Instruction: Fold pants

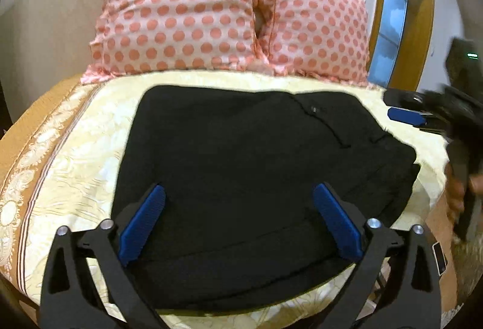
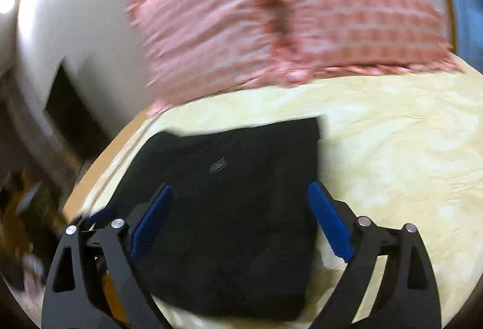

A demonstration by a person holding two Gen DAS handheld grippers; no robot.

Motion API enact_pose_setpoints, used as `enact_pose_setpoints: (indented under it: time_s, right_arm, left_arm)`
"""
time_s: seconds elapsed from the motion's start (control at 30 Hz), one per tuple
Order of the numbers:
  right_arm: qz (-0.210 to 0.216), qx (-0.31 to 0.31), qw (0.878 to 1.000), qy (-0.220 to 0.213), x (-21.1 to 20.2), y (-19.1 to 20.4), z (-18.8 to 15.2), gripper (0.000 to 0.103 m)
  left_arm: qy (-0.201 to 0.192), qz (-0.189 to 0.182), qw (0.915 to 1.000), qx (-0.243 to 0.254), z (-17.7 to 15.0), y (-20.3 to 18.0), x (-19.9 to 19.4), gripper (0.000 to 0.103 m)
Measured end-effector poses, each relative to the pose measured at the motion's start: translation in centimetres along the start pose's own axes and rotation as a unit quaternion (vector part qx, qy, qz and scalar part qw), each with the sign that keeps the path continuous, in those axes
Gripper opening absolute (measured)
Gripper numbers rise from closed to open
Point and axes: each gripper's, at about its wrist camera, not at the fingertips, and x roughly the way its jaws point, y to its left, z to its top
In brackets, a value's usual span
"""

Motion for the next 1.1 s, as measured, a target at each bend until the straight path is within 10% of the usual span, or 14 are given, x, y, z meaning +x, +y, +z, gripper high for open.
enact_pose_setpoints:
  time_s: [0.23, 1.1]
  right_arm:
    - [0.039, 0.145, 0.980, 0.130, 6.1, -6.0, 0.9, 0.089]
    - [0.053, 0.083, 0.984, 0.148, 7.1, -2.6, -0.4, 0.070]
  left_arm:
    - [0.018, -0.017, 0.9997, -0.010, -0.4, 0.8, 0.8, 0.101]
    - [0.017, -0.056, 0.9976, -0.037, -0.3, 1.9, 0.4, 0.101]
